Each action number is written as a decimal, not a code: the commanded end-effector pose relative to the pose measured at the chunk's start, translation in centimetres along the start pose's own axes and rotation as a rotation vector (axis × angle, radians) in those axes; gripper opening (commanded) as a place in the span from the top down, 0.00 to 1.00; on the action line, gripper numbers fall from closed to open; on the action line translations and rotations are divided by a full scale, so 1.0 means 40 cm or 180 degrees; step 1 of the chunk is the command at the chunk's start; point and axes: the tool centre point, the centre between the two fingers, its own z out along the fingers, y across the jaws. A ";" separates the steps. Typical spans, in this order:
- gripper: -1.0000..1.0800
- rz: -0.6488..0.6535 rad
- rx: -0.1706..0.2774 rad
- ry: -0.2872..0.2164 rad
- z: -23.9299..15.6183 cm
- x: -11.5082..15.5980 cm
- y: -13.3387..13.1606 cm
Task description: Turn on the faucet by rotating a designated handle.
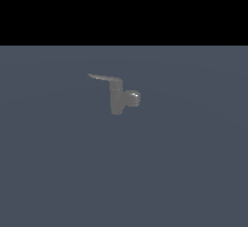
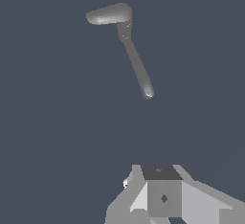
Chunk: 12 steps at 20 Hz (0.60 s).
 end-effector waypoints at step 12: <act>1.00 0.0998 0.0317 -0.0156 0.089 0.262 -0.079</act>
